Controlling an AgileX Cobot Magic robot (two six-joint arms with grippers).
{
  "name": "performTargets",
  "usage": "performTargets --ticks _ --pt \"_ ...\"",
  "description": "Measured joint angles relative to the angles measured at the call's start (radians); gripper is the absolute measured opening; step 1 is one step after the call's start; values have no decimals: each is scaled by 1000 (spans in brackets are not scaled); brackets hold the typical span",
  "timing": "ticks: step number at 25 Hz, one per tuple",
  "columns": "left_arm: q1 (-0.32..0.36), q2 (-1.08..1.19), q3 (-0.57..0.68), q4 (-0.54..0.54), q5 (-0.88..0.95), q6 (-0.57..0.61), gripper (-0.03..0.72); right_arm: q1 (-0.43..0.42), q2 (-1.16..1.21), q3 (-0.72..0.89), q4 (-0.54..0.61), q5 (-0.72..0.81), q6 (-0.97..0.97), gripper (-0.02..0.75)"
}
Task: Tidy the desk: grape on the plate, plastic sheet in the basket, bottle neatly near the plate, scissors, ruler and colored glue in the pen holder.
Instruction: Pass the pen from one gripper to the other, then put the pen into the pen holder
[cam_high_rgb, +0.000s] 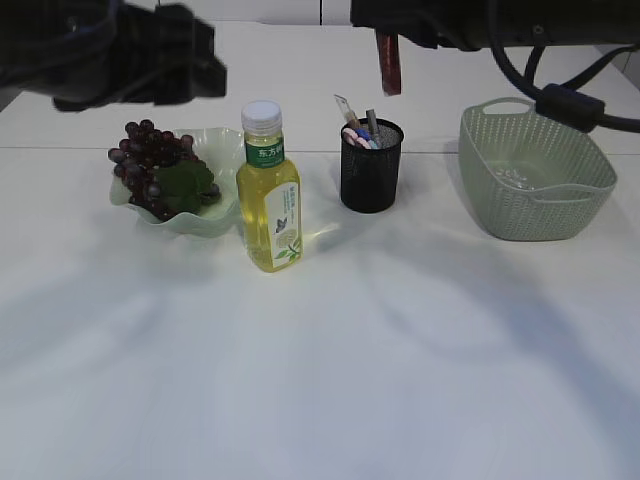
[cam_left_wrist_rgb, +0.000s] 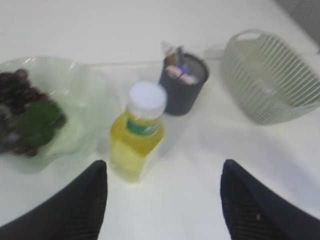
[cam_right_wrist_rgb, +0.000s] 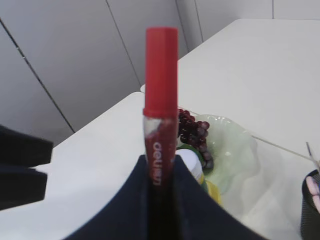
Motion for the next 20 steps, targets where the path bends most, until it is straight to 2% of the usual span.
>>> performTargets --ticks 7,12,14,20 --pt "0 70 0 -2 398 256 512 0 57 -49 38 -87 -51 65" --pt "29 142 0 -101 497 455 512 0 153 -150 53 -147 -119 65" --pt "67 164 0 -151 509 478 512 0 202 -196 58 -181 -140 65" --pt "264 177 0 -316 501 530 511 0 387 -357 79 -267 -211 65"
